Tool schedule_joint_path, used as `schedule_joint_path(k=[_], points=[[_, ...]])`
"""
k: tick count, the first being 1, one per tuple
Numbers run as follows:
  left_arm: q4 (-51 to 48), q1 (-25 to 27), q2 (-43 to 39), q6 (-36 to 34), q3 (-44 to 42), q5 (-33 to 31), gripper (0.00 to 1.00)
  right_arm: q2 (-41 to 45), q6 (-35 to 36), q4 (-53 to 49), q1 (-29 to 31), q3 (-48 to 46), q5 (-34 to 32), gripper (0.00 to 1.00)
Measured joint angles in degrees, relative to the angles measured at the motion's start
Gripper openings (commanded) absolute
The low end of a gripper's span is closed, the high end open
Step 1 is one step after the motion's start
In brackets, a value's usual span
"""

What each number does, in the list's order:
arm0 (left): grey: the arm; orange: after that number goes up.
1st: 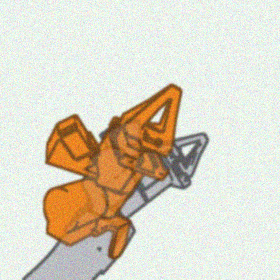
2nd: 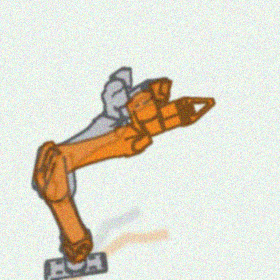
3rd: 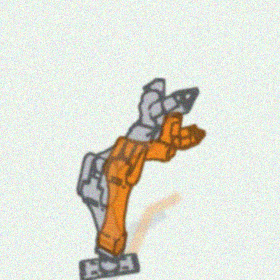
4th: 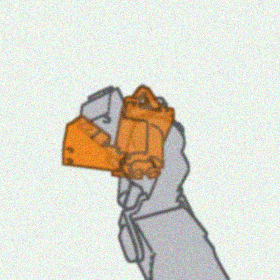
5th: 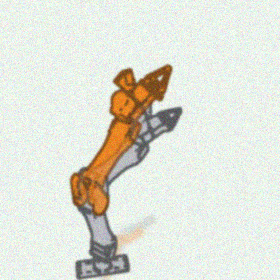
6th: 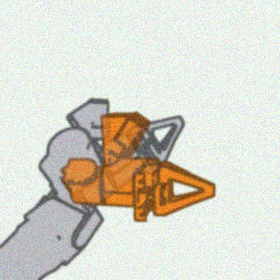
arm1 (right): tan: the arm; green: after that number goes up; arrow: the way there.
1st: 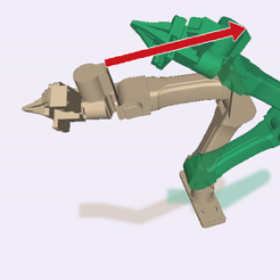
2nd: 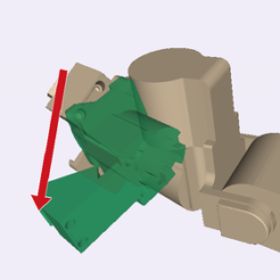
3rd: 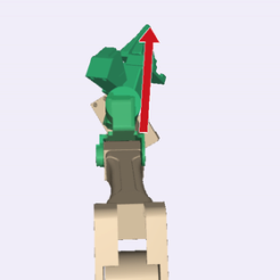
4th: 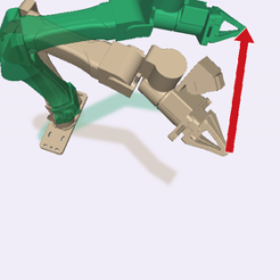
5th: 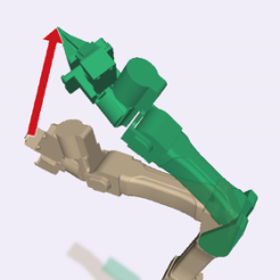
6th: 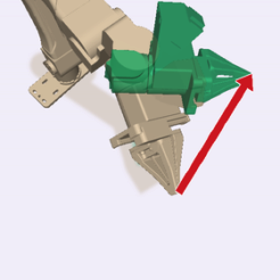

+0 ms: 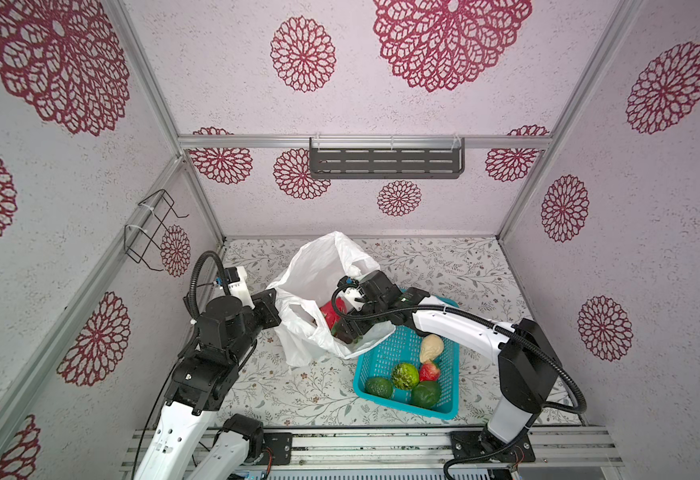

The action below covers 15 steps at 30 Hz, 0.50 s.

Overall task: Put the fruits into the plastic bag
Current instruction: 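Carry the mangosteen into the bag held open by the left gripper, then release the mangosteen into the bag and withdraw the right gripper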

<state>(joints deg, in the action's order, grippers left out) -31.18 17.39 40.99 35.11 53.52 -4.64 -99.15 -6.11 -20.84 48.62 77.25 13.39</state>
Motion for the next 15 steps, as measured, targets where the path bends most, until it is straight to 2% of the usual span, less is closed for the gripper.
schedule_joint_path(k=[8, 15], points=[[2.34, 1.79, 1.64, 0.31, -1.25, 0.04, 0.00, 4.76, 0.02, 0.66, -0.09, -0.02, -0.85, 0.87], [4.83, 3.17, 4.11, 1.01, -2.47, 0.09, 0.00, 14.71, 0.09, 4.00, -0.09, 0.00, 5.46, 0.88]])
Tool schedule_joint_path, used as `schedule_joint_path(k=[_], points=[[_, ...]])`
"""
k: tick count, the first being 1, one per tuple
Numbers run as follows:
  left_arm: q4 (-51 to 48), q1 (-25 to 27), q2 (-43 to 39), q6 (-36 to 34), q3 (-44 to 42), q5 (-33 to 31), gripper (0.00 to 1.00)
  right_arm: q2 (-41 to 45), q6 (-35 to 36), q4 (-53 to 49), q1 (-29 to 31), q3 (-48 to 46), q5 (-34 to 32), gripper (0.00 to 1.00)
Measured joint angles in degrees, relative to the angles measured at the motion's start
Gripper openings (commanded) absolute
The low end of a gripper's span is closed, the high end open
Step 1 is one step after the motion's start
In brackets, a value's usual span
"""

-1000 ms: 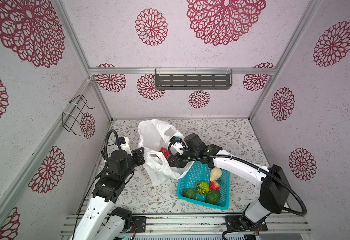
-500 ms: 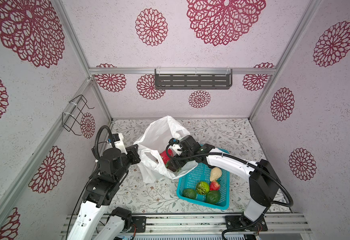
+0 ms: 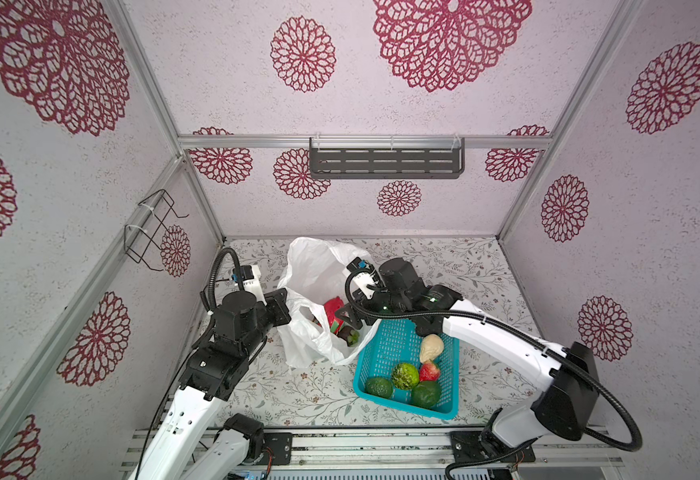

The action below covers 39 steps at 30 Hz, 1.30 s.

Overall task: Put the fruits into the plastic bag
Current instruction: 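Release the mangosteen into the bag and withdraw the right gripper, then lower the right gripper onto the green fruits in the basket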

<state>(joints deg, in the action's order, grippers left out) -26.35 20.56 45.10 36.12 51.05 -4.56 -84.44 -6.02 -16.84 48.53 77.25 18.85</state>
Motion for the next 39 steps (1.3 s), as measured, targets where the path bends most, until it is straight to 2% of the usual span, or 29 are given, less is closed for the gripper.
schedule_joint_path(k=[3, 7, 14, 17, 21, 25, 32, 34, 39], points=[[1.16, 0.28, 1.01, 0.17, -0.20, 0.04, 0.00, 3.74, 0.04, 0.90, 0.02, -0.02, 1.09, 0.90], [2.43, 0.33, 1.86, 0.39, -0.39, 0.00, 0.00, 10.23, 0.02, 1.81, -0.50, -2.25, -1.03, 0.93], [4.17, 0.33, 2.69, 0.46, -0.83, -0.55, 0.00, 27.63, -2.23, 1.11, -4.17, -17.05, -9.46, 0.98], [4.98, 0.33, 3.21, 0.44, -1.29, -0.68, 0.00, 30.99, -4.22, -1.38, -4.57, -22.62, -13.88, 0.97], [6.03, 0.33, 4.24, 0.44, -1.40, -0.68, 0.00, 28.74, -6.38, -7.26, -4.39, -29.29, -15.04, 0.96], [6.60, 0.33, 5.20, 0.42, -1.40, -0.55, 0.00, 19.91, -7.19, -12.13, -3.28, -34.25, -13.64, 0.95], [7.23, 0.33, 5.55, 0.37, -1.40, -0.46, 0.00, 13.14, -7.65, -16.22, -2.73, -35.82, -12.76, 0.94], [7.23, 0.33, 5.55, 0.37, -1.40, -0.44, 0.00, 12.15, -7.63, -15.98, -2.73, -35.60, -12.66, 0.91], [7.21, 0.33, 5.51, 0.39, -1.42, -0.28, 0.00, 8.63, -7.69, -15.19, -2.73, -34.95, -12.37, 0.75]])
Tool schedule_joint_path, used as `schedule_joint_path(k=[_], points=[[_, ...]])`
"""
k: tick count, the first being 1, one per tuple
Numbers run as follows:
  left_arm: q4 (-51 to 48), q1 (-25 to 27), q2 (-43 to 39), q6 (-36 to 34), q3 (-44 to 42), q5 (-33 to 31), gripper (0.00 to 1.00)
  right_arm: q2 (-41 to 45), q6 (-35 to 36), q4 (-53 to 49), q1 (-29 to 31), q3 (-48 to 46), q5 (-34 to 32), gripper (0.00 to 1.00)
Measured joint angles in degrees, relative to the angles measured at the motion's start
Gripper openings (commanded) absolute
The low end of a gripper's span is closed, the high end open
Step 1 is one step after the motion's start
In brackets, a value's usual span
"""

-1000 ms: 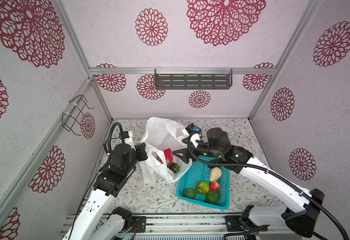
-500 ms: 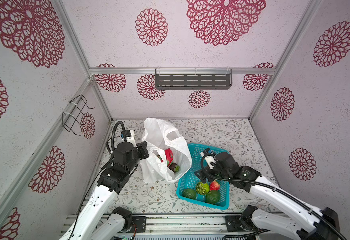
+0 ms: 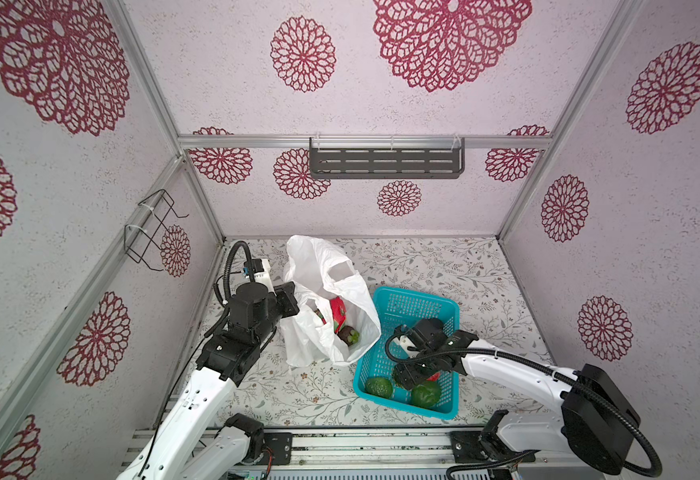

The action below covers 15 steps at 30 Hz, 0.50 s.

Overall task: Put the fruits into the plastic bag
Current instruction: 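Lower the right gripper onto the green fruits in the basket, then grasp the spotted green fruit and carry it over the bag opening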

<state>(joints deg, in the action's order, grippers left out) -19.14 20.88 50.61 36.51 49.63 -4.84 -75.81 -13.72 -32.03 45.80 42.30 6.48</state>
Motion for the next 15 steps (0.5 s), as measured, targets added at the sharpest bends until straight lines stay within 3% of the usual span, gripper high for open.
schedule_joint_path(k=[2, 7, 15], points=[[0.00, 0.00, -0.13, 0.00, -0.13, 0.00, 0.00, -1.11, -0.04, 0.02, 0.00, 0.59, 0.39, 0.72], [-0.02, 0.00, -0.59, 0.00, -0.46, -0.04, 0.00, -3.37, 0.11, 0.04, 0.00, 2.60, 1.05, 0.47], [-0.02, 0.00, -0.87, 0.02, -0.46, 0.02, 0.00, 1.20, 1.22, -3.08, 0.00, 9.92, 1.97, 0.45]])
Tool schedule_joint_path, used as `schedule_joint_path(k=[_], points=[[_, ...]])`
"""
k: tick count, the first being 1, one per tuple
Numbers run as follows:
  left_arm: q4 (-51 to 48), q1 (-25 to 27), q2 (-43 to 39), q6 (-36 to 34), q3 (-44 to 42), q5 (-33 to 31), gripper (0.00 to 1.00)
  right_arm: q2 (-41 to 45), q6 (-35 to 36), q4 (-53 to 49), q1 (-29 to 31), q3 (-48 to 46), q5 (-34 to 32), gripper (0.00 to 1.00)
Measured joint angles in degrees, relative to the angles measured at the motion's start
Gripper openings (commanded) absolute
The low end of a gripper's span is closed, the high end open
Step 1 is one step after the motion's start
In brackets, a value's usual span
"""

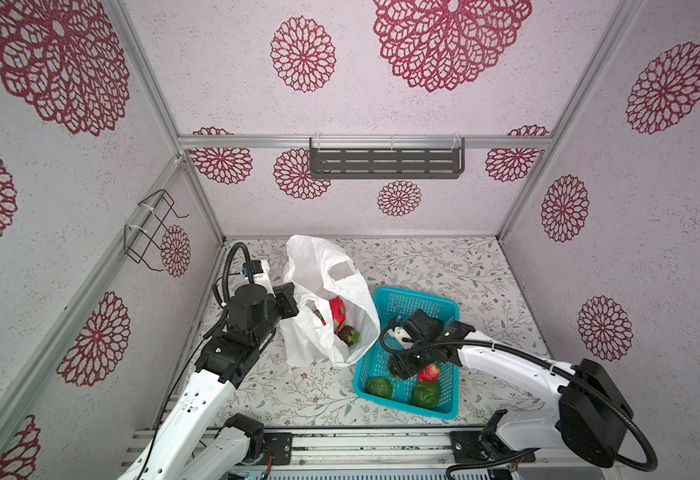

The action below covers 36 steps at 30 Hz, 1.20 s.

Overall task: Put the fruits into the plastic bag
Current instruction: 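Grasp the spotted green fruit and carry it over the bag opening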

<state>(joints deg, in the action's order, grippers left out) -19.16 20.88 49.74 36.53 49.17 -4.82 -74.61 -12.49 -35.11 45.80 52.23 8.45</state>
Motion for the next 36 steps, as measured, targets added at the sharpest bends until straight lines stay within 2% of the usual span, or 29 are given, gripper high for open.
schedule_joint_path(k=[6, 11, 16, 21, 26, 36], points=[[0.00, 0.00, -0.02, 0.04, 0.00, 0.15, 0.00, 6.84, 2.91, 0.15, 0.00, 17.49, 1.31, 0.46], [0.00, 0.00, -0.33, 0.22, -0.39, 0.44, 0.00, 8.15, 3.89, 6.84, 0.13, 25.09, 8.28, 0.47], [-0.07, 0.04, -0.96, 0.63, -0.42, 0.50, 0.00, 1.55, 2.78, 13.22, 1.79, 24.87, 17.20, 0.49], [-0.61, 0.09, -2.47, 1.03, -0.42, 0.46, 0.00, -9.31, 2.99, 11.58, 2.75, 24.81, 20.28, 0.52], [-1.97, 0.11, -2.91, 1.01, -0.42, 0.48, 0.00, -14.62, 3.37, 7.28, 2.78, 24.87, 16.61, 0.56], [-2.67, 0.15, -3.45, 0.98, -0.42, 0.39, 0.00, -21.24, 3.39, 1.25, 2.73, 31.91, 0.94, 0.64]])
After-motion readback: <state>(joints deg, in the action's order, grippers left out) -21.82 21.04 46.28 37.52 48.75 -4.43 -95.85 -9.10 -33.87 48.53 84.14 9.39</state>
